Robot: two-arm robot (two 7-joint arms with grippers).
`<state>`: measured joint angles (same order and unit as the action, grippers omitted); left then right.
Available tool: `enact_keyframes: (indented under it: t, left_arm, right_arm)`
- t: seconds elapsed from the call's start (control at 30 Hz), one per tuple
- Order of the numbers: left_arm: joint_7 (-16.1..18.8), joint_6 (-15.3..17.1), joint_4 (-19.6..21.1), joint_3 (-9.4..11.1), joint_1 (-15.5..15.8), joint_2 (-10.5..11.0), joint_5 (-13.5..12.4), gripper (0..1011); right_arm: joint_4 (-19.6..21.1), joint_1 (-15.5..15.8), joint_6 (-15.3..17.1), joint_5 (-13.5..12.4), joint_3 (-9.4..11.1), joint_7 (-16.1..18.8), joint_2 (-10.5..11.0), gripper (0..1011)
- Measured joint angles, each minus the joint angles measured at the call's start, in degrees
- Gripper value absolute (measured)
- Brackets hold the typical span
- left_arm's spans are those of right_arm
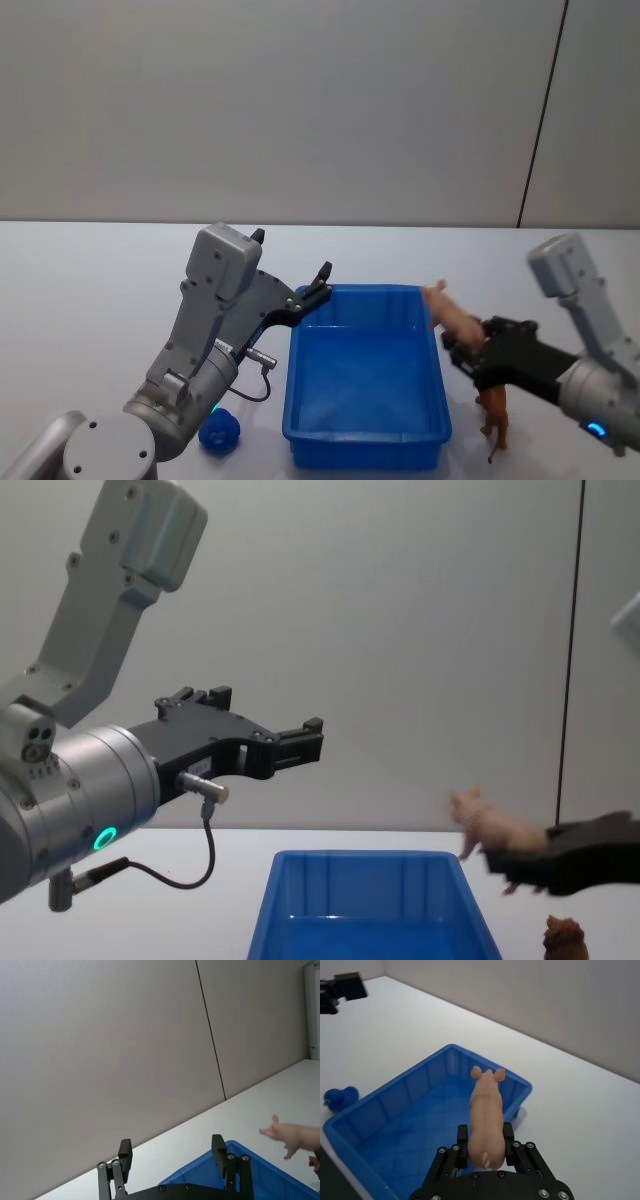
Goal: Pick up the two dolls from the table and place them into the box.
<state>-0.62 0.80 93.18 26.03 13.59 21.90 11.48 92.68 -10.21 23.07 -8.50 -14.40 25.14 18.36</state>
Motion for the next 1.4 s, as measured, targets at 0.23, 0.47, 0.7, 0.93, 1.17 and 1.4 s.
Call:
enact_keyframes:
  t: [0.23,0.47,0.7,0.93,1.17,1.4]
  left_arm:
    - [0.0,0.0,0.0,0.0,0.0,0.0,0.0,1001]
    - [0.0,0.0,0.0,0.0,0.0,0.0,0.0,1001]
    - [0.0,0.0,0.0,0.0,0.0,0.0,0.0,1001]
    - [0.0,0.0,0.0,0.0,0.0,0.0,0.0,1001]
    - [0.0,0.0,0.0,0.0,0.0,0.0,0.0,1001]
    - [0.0,0.0,0.0,0.0,0.0,0.0,0.0,1001]
  right_arm:
    - [-0.9,-0.7,1.8,2.2,-2.1,2.1,-1.5,383]
    - [-1.9,-1.2,3.0,3.5,-3.7,2.8,-2.7,507]
    - [-2.5,-1.4,3.6,4.0,-4.6,2.3,-3.5,744]
    - [-2.4,-1.0,3.4,3.3,-4.5,0.3,-3.5,931]
    - [-1.0,0.5,2.8,1.6,-3.4,-2.7,-2.3,1001]
    - [0.6,2.6,2.6,-0.3,-2.1,-5.6,-0.4,1001]
